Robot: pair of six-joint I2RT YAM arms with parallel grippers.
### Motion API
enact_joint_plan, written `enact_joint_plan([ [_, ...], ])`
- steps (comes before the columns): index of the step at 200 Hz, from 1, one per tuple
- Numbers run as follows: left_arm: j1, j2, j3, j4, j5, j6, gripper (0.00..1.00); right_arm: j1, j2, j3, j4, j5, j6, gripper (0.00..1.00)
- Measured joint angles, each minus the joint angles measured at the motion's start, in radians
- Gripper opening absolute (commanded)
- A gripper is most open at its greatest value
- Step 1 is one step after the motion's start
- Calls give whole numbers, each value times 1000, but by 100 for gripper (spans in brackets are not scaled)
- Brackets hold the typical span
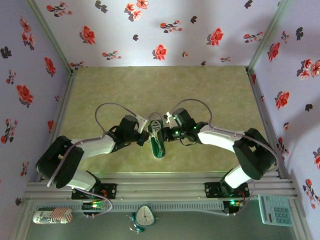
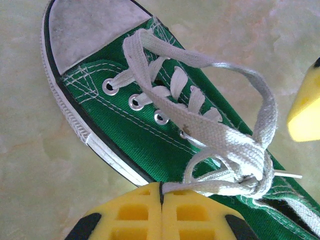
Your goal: Tie the shoes
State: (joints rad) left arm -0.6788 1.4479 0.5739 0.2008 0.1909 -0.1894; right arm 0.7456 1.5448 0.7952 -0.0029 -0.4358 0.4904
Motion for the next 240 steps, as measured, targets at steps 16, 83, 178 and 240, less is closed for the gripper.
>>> enact_joint_plan([
  [16,0,0,2,-2,0,0,0,7,23,2,0,-11,0,42],
  [83,0,0,2,-3,0,0,0,21,54,33,0,-29,-6,23],
  [178,0,0,2,-5,-1,4,0,21,27,28,-13,3,-19,0],
  [240,0,0,2,-5,-1,5,0,20,-12,-2,-86,47,-44,0],
])
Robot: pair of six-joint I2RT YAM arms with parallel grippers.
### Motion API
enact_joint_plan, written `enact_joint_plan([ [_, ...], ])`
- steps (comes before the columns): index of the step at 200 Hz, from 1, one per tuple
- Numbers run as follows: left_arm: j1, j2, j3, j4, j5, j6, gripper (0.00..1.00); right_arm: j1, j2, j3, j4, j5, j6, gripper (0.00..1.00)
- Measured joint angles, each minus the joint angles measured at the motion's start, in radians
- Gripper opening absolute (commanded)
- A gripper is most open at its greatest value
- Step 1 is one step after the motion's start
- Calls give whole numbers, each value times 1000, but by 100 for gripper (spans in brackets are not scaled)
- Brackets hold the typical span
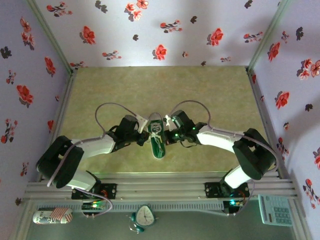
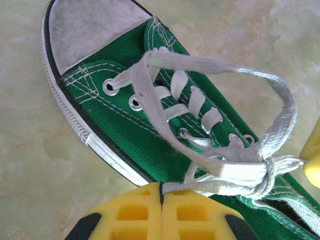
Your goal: Tie the shoes
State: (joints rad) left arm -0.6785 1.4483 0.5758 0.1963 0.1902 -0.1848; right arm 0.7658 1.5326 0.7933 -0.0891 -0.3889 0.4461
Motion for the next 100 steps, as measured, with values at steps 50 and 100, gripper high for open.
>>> enact_joint_plan([
  [50,0,0,0,0,0,0,0,0,-44,-35,-116,65,-28,0],
  [100,0,0,0,-1,-1,3,0,0,-66,-38,-254,166,-41,0],
])
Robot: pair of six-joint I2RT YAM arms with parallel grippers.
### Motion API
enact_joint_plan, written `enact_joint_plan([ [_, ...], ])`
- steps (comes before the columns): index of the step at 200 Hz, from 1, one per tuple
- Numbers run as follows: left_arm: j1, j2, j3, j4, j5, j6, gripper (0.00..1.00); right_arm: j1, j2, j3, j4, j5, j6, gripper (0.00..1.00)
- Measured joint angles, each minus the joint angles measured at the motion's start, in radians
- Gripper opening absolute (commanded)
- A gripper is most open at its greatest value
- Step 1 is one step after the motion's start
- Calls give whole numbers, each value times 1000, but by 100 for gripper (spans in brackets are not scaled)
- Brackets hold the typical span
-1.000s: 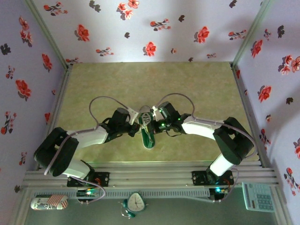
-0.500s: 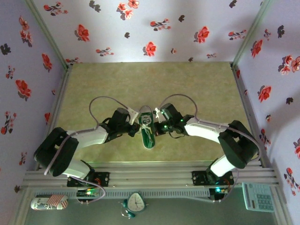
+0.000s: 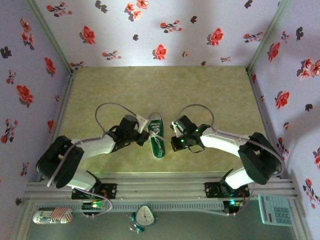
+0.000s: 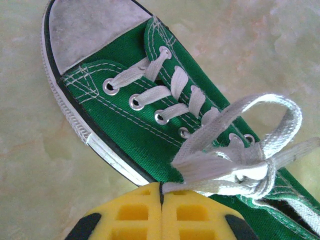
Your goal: Tie the shoes
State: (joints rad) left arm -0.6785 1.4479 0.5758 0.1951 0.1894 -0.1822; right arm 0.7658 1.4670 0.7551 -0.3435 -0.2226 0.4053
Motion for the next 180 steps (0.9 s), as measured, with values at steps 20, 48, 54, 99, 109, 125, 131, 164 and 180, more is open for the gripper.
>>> enact_joint_plan([
  [20,0,0,0,-1,0,0,0,0,0,0,-43,31,-6,0],
  [48,0,0,0,-1,1,1,0,0,-10,3,-73,60,-4,34],
  [54,0,0,0,-1,1,1,0,0,-19,5,-75,69,0,39],
  [99,0,-3,0,-2,1,4,0,0,-107,72,-4,134,39,44],
  [109,0,-3,0,-2,1,4,0,0,-92,97,36,118,56,43],
  [125,0,-4,0,-2,2,4,0,0,-47,133,99,85,79,43],
  [131,0,-4,0,-3,2,4,0,0,-24,144,125,69,90,43],
  [164,0,-4,0,-11,2,4,0,0,77,177,206,8,129,42],
  [180,0,-4,0,-13,2,4,0,0,106,183,224,-10,140,42],
])
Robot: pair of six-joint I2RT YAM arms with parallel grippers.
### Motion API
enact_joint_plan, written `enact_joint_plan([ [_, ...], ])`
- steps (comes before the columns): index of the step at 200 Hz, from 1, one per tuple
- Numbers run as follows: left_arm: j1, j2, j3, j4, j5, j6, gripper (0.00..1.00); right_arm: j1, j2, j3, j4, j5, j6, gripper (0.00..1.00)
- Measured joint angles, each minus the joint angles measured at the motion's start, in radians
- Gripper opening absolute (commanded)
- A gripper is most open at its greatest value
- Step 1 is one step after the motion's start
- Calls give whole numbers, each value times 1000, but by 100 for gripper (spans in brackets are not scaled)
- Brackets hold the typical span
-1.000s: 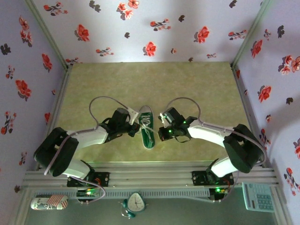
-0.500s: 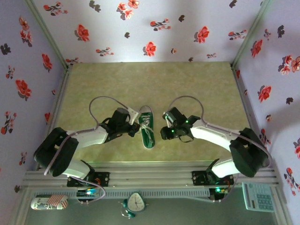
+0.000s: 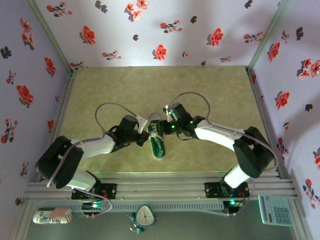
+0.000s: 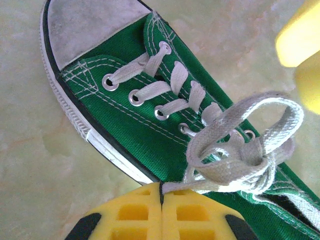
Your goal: Tie the shoes
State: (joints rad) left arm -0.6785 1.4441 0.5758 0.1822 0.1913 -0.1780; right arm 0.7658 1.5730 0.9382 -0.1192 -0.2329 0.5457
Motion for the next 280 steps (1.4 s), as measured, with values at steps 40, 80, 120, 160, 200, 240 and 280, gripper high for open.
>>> enact_joint_plan([
  [40,0,-2,0,-3,0,0,0,0,48,19,26,-42,15,40],
  [80,0,-3,0,-3,0,0,0,1,77,27,44,-69,21,31],
  [120,0,-4,0,-3,0,0,0,5,96,35,47,-64,39,0],
  [160,0,-13,-6,-2,-1,-2,0,10,95,45,-21,51,23,0],
  [200,0,-15,-7,-3,-16,-8,0,32,95,110,-171,191,-22,0],
  [240,4,-22,-7,-2,-24,-24,0,40,96,135,-245,269,-49,0],
  [280,20,-51,-20,-3,-23,-31,0,42,97,135,-246,278,-49,0],
])
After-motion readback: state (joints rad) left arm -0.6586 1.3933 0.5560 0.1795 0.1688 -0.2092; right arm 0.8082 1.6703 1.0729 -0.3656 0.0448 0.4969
